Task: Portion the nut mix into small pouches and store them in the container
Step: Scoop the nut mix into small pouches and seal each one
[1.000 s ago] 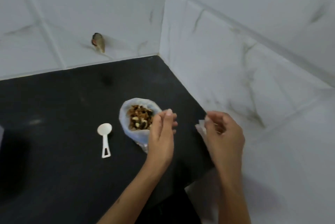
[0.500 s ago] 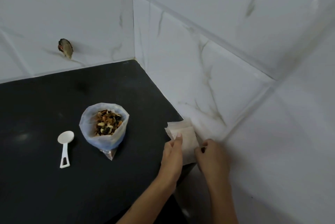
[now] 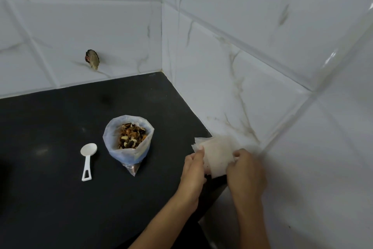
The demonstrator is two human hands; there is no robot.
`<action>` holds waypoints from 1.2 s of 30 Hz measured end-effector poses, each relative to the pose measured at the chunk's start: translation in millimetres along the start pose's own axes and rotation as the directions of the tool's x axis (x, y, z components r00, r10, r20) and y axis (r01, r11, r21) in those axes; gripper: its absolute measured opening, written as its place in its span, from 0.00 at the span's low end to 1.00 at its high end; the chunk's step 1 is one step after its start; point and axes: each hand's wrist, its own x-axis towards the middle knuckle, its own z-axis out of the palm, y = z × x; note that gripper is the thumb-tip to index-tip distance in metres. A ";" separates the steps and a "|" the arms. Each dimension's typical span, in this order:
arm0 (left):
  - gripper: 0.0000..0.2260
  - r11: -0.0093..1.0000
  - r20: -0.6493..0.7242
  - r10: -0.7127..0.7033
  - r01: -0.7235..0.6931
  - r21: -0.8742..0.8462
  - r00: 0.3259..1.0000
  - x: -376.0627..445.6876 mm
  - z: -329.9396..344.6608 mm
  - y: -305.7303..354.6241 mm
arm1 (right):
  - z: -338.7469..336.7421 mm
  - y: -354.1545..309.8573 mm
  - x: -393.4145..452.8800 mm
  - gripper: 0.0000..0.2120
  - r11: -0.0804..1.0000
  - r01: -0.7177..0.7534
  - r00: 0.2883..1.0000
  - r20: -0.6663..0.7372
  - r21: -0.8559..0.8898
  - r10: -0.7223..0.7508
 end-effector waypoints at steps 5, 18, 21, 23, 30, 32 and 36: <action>0.14 0.999 0.053 0.040 -0.038 -0.034 0.998 -2.3 -17.1 10.4 | -7.7 -1.4 2.5 0.13 0.971 0.148 0.979 -0.165 0.187 -0.118; 0.39 0.756 -0.024 0.654 -0.655 -0.014 0.756 -19.8 -121.9 44.9 | 45.9 -83.1 -25.8 0.08 0.632 -0.066 0.692 0.492 0.772 -0.529; 0.36 0.675 -0.036 0.737 -0.735 0.058 0.674 -24.7 -150.6 53.6 | 62.1 -109.6 -40.1 0.08 0.666 -0.090 0.576 0.584 0.740 -0.572; 0.34 0.618 -0.055 0.785 -0.774 0.141 0.617 -28.0 -169.7 58.7 | 72.8 -127.7 -50.7 0.09 0.704 -0.016 0.553 0.592 0.711 -0.586; 0.35 0.434 -0.140 0.888 -0.694 0.574 0.439 -35.2 -235.6 76.7 | 58.9 -189.0 -98.5 0.05 0.481 0.173 0.754 0.198 0.860 -0.626; 0.35 0.406 -0.127 0.892 -0.646 0.646 0.434 -36.3 -252.0 79.0 | 52.7 -202.5 -114.7 0.03 0.448 0.247 0.635 0.205 0.859 -0.744; 0.31 0.263 -0.021 0.930 -0.628 0.732 0.366 -30.7 -278.3 80.2 | 65.3 -218.2 -136.5 0.08 0.498 0.573 0.464 0.244 0.651 -0.852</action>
